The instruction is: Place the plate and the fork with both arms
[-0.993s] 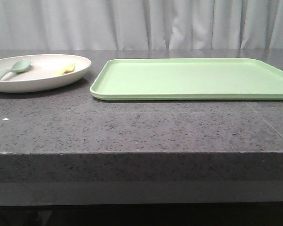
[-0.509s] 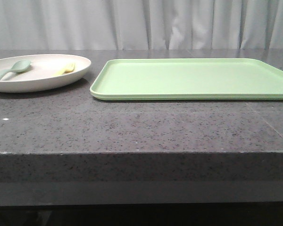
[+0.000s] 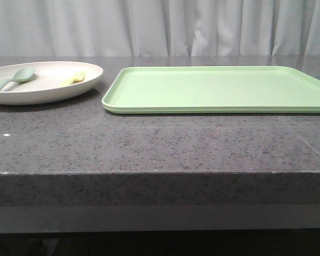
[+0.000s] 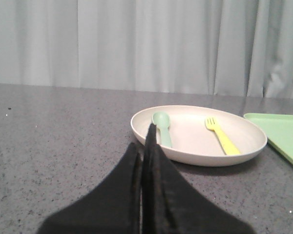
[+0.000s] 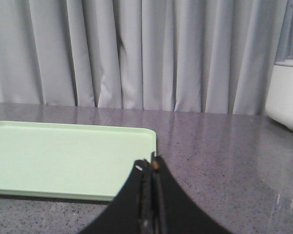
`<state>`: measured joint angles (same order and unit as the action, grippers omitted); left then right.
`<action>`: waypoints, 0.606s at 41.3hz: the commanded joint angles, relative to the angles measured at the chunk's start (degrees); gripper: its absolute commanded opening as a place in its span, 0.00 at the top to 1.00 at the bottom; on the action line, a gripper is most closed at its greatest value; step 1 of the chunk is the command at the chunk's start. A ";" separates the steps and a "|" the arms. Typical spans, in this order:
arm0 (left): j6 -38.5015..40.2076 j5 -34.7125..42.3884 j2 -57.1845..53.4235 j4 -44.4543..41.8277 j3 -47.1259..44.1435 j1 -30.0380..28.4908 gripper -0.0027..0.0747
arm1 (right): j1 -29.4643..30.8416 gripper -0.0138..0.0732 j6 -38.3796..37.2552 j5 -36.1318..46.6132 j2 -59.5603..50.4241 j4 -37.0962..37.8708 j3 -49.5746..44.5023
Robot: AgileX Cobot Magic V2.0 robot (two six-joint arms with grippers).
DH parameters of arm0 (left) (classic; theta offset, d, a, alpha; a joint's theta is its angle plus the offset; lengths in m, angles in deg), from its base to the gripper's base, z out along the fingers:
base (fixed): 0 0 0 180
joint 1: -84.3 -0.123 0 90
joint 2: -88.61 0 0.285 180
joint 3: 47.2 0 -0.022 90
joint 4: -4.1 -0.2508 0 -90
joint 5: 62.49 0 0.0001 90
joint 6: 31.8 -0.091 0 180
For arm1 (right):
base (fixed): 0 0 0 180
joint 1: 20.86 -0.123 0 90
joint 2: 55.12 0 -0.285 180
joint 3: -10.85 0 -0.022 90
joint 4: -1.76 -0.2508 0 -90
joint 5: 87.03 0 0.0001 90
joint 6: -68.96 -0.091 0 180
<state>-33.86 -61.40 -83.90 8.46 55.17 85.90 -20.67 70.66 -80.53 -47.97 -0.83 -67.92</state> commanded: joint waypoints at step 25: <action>0.61 -22.23 14.41 0.40 37.38 0.11 0.99 | 0.29 0.92 0.06 -34.62 10.89 0.12 35.84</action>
<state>-33.86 -82.42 -74.14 8.46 87.17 85.90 -20.67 70.66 -114.87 -41.10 -0.83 -36.83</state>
